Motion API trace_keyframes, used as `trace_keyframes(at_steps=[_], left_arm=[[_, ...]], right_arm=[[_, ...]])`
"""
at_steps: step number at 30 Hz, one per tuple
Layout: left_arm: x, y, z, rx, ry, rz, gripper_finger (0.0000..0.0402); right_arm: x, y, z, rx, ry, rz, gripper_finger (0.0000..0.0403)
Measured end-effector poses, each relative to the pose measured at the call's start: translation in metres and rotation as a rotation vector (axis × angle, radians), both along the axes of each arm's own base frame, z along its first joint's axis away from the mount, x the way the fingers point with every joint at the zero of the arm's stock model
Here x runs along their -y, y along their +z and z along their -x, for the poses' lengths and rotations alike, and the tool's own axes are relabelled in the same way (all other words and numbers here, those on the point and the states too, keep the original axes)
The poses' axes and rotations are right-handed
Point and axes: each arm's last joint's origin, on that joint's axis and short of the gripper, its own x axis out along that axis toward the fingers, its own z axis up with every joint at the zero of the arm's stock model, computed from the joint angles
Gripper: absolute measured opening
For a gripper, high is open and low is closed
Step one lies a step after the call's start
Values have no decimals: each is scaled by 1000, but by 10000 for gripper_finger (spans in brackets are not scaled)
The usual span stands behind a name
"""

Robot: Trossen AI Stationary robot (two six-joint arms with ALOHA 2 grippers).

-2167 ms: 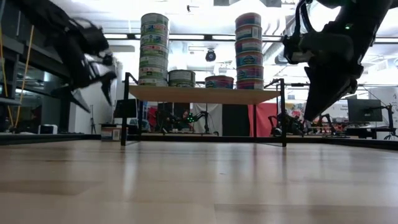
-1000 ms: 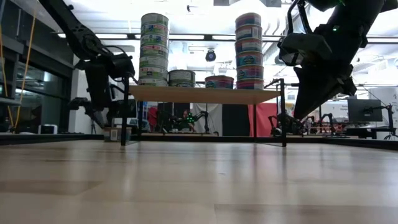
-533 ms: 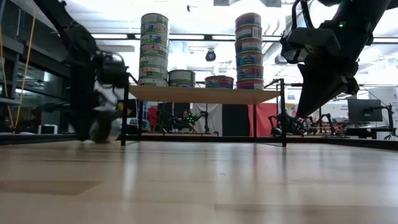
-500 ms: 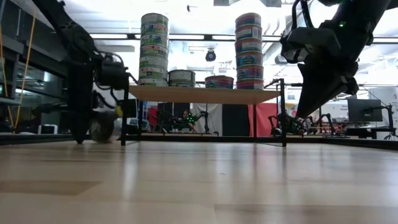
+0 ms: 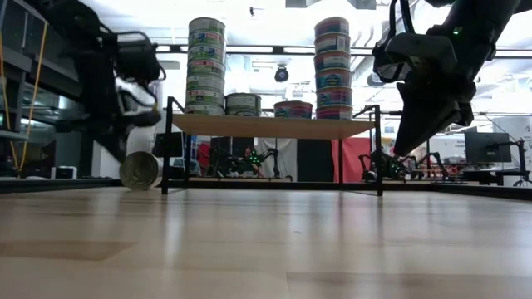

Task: Stack canned seafood by type on shelf
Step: Stack the blue pink tuna can on top of the other blue pink tuna cans on the shelf

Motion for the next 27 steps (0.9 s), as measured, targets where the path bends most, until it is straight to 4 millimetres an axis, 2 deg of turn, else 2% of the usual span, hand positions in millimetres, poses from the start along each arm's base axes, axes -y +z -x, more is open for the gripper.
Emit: trace_keyframes(at_steps=[6,10,12,17,20,23,27], left_arm=[[-26,33,-11,65,-62,-161,0],[-49,47,-12,76,-50,-250,0],[-62,46,-9,58,-30,-243,0],[-87,28,-5,88,-42,-138,0],[-92,15,-6,88,-39,-72,0],[-94,11,-8,78,-53,-62,0],[-88,9,-7,63,-90,-2,0]], right_arm=[[1,0,-1,7,-6,-3,0],[2,1,-2,18,-32,-20,0],[1,1,-3,27,-34,-24,0],[0,2,-5,62,-55,-49,0],[0,3,-7,82,-61,-60,0],[0,4,-8,91,-77,-72,0],[-1,4,-8,99,-76,-75,0]])
